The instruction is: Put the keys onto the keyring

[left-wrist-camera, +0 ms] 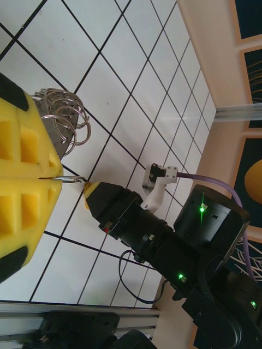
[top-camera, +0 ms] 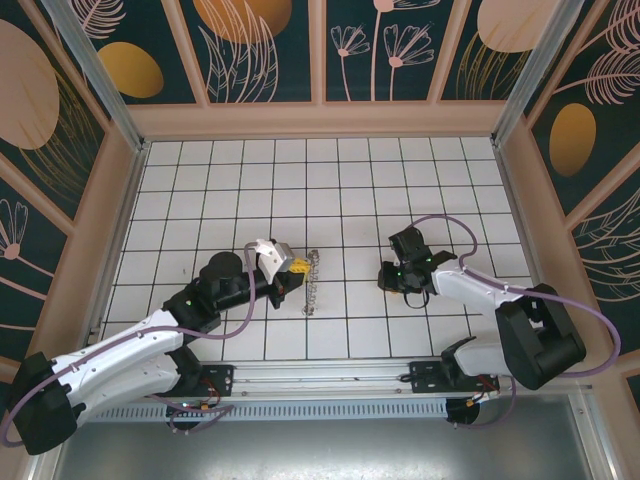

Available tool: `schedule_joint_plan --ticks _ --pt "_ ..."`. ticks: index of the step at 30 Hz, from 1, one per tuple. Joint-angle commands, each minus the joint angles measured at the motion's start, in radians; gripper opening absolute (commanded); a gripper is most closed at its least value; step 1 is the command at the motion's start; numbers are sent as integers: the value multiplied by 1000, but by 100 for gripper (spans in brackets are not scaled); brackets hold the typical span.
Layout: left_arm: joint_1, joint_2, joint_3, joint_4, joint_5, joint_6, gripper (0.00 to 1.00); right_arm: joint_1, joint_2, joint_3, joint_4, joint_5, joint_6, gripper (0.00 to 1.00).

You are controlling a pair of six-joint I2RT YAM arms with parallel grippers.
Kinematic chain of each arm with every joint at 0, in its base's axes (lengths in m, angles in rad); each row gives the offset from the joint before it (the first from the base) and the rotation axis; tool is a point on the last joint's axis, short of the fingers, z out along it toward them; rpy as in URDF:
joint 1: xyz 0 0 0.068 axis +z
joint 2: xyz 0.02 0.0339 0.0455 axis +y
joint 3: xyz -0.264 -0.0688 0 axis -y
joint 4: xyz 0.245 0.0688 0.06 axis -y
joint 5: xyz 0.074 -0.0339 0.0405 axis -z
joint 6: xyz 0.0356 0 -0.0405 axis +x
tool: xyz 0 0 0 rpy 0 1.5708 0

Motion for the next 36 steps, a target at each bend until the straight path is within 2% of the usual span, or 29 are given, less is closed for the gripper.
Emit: schedule_joint_plan --ticks 1,14,21,28,36 --pt "0 -20 -5 70 20 -14 0 -8 18 -20 14 -1 -8 20" --pt "1 -29 -10 72 26 -18 0 -8 13 -20 7 2 -10 3" --pt "0 -25 -7 63 28 -20 0 4 -67 -34 22 4 -13 0" --pt "1 -18 5 45 20 -20 0 123 -270 -14 80 43 -39 0" --pt "0 -3 55 -33 -20 -7 0 247 -427 63 197 5 -194 0"
